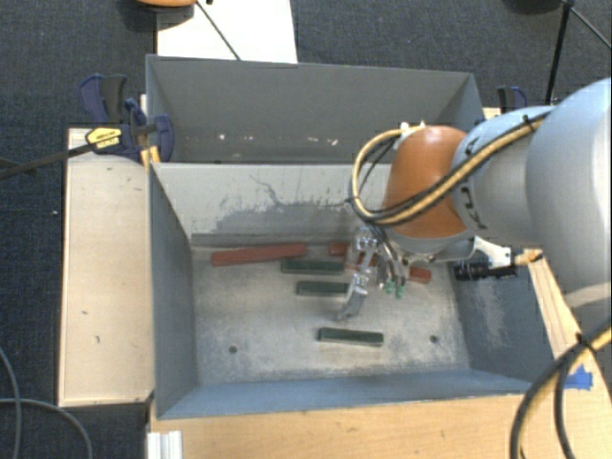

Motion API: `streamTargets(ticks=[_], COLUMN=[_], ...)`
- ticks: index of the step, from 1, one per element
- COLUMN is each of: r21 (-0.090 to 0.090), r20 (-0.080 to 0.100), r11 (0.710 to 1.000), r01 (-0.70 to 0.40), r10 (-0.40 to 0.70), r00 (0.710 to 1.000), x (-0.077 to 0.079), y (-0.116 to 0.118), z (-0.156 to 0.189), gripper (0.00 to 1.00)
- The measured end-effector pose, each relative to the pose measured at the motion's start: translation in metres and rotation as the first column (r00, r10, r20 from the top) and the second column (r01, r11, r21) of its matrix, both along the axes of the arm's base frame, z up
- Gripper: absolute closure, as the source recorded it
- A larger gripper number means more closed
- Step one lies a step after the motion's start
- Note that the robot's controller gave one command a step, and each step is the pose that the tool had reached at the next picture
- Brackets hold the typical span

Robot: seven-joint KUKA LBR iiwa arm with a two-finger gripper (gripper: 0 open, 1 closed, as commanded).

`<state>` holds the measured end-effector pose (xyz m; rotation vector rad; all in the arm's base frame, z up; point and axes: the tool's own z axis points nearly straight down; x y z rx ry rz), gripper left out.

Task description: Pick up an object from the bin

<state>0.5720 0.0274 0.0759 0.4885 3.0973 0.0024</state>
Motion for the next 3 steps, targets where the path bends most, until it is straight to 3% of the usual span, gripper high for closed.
streamTargets(ticks=[1,2,3], r21=[0.001,0.000,0.000], r20=[-0.006,-0.006,-0.008], r11=[1.000,1.000,0.998], r01=[-0.001,-0.001,-0.057], r10=[0.001,0.001,0.057], r00=[1.000,1.000,0.998], x=[-0.014,-0.014,-0.007], y=[0.055,0.055,0.011], z=[-0.005,-0.005,0.197], gripper=[1.00,1.00,1.00])
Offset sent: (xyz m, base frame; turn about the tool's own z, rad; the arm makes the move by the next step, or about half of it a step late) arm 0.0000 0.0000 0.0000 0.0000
